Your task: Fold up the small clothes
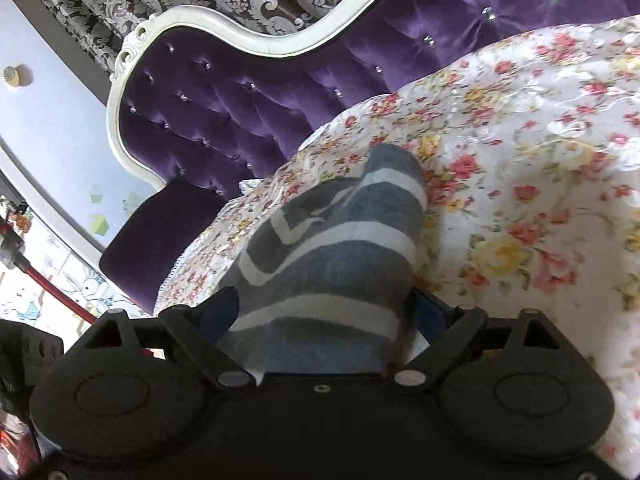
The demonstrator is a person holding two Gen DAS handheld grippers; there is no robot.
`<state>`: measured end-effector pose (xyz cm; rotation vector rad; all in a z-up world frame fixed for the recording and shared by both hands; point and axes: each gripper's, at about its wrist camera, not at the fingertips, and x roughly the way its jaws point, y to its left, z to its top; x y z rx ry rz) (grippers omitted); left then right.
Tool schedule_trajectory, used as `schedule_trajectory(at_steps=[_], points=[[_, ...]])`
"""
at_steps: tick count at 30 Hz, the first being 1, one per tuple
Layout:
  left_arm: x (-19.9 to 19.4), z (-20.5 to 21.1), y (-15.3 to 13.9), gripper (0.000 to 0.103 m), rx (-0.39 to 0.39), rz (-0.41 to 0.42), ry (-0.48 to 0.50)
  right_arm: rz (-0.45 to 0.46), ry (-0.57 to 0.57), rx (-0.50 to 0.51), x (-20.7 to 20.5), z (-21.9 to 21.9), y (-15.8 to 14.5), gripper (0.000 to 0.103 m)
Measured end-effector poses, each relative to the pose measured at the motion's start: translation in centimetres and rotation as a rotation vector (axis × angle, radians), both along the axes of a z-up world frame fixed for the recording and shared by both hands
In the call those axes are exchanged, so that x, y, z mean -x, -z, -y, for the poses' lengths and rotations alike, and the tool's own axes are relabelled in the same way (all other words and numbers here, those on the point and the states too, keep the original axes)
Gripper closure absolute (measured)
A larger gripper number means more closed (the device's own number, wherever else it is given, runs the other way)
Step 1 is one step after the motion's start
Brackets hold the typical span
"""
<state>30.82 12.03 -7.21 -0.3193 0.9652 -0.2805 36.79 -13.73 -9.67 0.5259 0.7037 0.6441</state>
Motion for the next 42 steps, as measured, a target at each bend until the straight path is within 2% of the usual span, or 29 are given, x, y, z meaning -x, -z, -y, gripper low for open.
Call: schedule_trajectory(at_steps=[4, 6, 7, 8, 9, 11, 13, 17, 24, 29, 34, 36, 37, 40, 42], points=[[-0.3, 1.0, 0.2, 0.004, 0.067, 0.021, 0.044, 0.008, -0.02, -0.002, -0.6, -0.4, 0.1, 0.009], [-0.3, 1.4, 0.2, 0.021, 0.062, 0.036, 0.046, 0.003, -0.025, -0.005, -0.7, -0.3, 0.1, 0.011], [-0.3, 1.5, 0.1, 0.043, 0.054, 0.047, 0.049, -0.001, -0.019, 0.008, -0.7, -0.2, 0.0, 0.016], [-0.3, 1.5, 0.0, 0.059, 0.056, 0.051, 0.053, -0.003, 0.002, 0.048, -0.6, -0.1, -0.2, 0.042], [-0.3, 1.4, 0.0, 0.062, 0.071, 0.047, 0.055, -0.008, 0.009, 0.073, -0.5, 0.0, -0.3, 0.056], [-0.4, 1.0, 0.1, 0.071, 0.138, 0.037, 0.062, -0.032, 0.012, 0.069, -0.1, 0.5, -0.7, 0.056], [0.1, 0.8, -0.1, 0.072, 0.173, 0.027, 0.07, -0.034, 0.018, 0.099, 0.7, 0.7, -1.4, 0.057], [2.7, 2.1, -1.0, 0.073, 0.179, 0.04, 0.116, -0.055, 0.018, 0.128, 3.9, 1.9, -2.8, 0.057], [11.4, 5.2, -1.8, 0.072, 0.162, 0.068, 0.207, -0.079, -0.003, 0.176, 12.5, 4.7, -4.4, 0.056], [17.5, 6.3, -0.9, 0.072, 0.141, 0.051, 0.236, -0.101, -0.016, 0.189, 18.7, 5.9, -4.1, 0.055], [21.6, 6.0, 1.1, 0.072, 0.094, 0.041, 0.171, -0.104, 0.027, 0.19, 22.5, 6.9, -2.1, 0.049], [22.2, 5.3, 1.9, 0.068, 0.068, 0.044, 0.123, -0.075, 0.085, 0.21, 23.3, 7.4, -1.5, 0.046], [22.5, 4.8, 2.3, 0.064, 0.074, 0.05, 0.096, -0.066, 0.109, 0.205, 23.7, 7.7, -1.4, 0.045], [23.3, 3.8, 2.5, 0.061, 0.1, 0.057, 0.033, -0.029, 0.17, 0.206, 24.7, 8.2, -1.5, 0.041], [24.4, 3.6, 2.3, 0.061, 0.065, 0.078, 0.002, 0.008, 0.191, 0.221, 25.4, 8.3, -2.0, 0.04]])
